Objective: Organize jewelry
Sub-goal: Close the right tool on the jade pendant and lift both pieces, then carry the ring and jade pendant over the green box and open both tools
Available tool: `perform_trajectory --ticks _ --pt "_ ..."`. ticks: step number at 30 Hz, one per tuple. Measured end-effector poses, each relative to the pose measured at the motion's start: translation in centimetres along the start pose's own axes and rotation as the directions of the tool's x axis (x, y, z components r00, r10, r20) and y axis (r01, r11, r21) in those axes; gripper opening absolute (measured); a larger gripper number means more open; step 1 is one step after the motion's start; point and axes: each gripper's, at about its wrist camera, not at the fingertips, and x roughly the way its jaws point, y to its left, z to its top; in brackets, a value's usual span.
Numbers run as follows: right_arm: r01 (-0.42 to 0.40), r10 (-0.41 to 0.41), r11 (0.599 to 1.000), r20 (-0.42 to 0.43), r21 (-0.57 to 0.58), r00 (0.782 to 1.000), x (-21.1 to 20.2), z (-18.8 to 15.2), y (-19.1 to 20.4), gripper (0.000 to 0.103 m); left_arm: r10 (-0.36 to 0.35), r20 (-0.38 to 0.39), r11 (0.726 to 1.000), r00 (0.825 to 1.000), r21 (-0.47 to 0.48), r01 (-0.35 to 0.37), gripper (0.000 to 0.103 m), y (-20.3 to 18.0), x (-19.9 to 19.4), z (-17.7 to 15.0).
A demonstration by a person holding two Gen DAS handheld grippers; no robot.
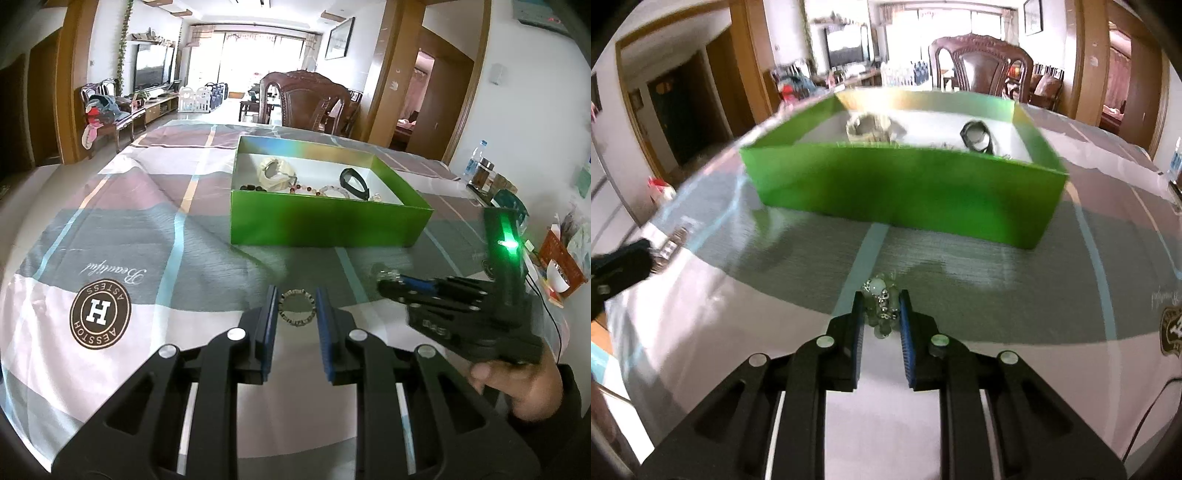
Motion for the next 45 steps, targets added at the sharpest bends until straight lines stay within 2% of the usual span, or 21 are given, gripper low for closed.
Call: perform_trajectory --ticks 4,9,14,45 --pt "-0.014 0.013 1.0 0.093 0.008 0.996 -4.2 -1.0 -0.1 0.018 -0.003 0.016 1.0 1.0 0.007 0.003 0.021 -0.5 -0.7 -0.1" --pt "-0.011 0.012 1.0 0.226 -0.003 0.974 -10.3 -2.2 0.1 0.018 -0.008 0.036 1.0 0.999 0.03 0.006 0.021 -1.9 -1.5 -0.3" --pt "-0.002 0.003 1.0 0.282 -0.001 0.959 -13.1 -2.9 0.0 0.018 -0.01 0.048 0.999 0.999 0.039 0.008 0.021 -2.9 -1.9 -0.4" --pt "-0.012 0.005 1.0 0.277 0.023 0.961 -12.4 -3.8 -0.5 0.018 0.003 0.027 0.999 1.0 0.046 -0.005 0.021 -3.2 -1.5 -1.3"
